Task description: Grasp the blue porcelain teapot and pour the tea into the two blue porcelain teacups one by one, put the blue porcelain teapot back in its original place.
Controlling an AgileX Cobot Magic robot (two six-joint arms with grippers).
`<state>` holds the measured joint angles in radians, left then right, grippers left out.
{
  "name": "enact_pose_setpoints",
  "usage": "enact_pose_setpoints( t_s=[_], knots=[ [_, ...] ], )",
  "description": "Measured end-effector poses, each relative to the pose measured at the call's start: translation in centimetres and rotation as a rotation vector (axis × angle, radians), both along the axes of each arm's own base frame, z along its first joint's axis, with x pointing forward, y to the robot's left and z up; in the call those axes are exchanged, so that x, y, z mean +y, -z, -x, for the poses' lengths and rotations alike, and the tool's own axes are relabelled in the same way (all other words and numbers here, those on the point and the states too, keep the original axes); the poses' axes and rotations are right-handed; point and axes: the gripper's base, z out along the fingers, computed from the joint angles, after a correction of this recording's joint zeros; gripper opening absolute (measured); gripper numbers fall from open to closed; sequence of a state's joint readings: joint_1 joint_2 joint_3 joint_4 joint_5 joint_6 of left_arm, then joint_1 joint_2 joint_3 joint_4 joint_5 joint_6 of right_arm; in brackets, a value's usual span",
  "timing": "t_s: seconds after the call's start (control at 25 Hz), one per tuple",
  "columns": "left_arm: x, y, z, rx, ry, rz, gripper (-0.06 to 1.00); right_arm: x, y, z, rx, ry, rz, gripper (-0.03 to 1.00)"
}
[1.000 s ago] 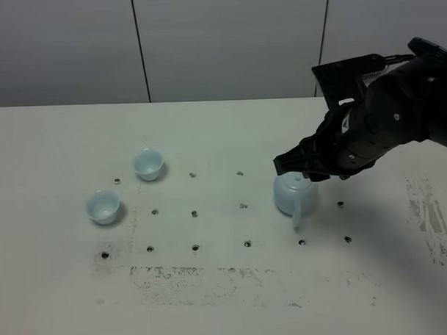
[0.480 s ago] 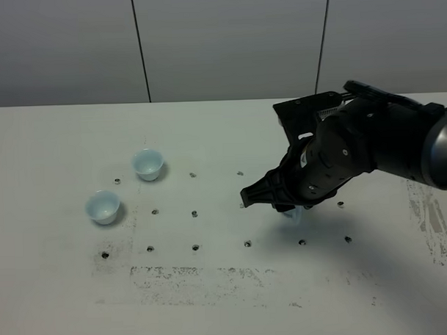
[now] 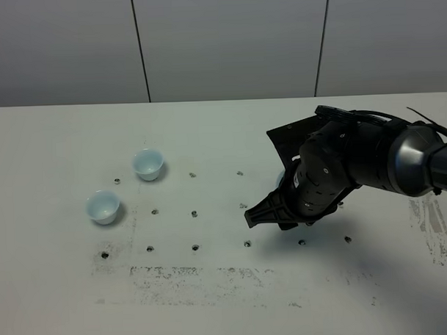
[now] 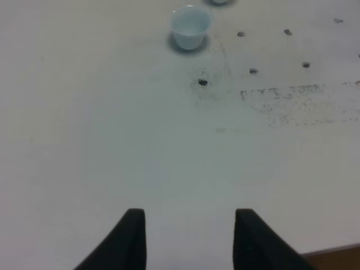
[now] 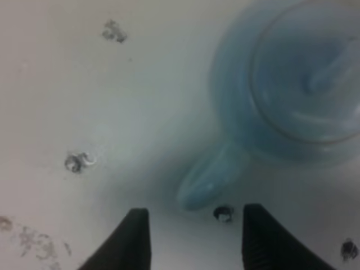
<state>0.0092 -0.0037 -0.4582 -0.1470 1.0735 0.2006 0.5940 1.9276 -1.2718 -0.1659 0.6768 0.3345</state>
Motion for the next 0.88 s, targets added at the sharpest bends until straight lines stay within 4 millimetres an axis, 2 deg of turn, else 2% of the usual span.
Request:
enact_pose_setpoints(
  t_s=[0.68, 0.8, 0.88],
  knots=[
    [0.0, 0.0, 0.0, 0.0, 0.0, 0.0, 0.43, -0.2, 0.1, 0.0, 0.001, 0.019, 0.019, 0.39],
    [0.0, 0.0, 0.0, 0.0, 0.0, 0.0, 0.43, -0.4, -0.6, 0.2, -0.002, 0.025, 0.018, 0.39],
    [0.0, 0.0, 0.0, 0.0, 0.0, 0.0, 0.43, -0.6, -2.1, 0.4, -0.028, 0.026, 0.002, 0.39]
  ],
)
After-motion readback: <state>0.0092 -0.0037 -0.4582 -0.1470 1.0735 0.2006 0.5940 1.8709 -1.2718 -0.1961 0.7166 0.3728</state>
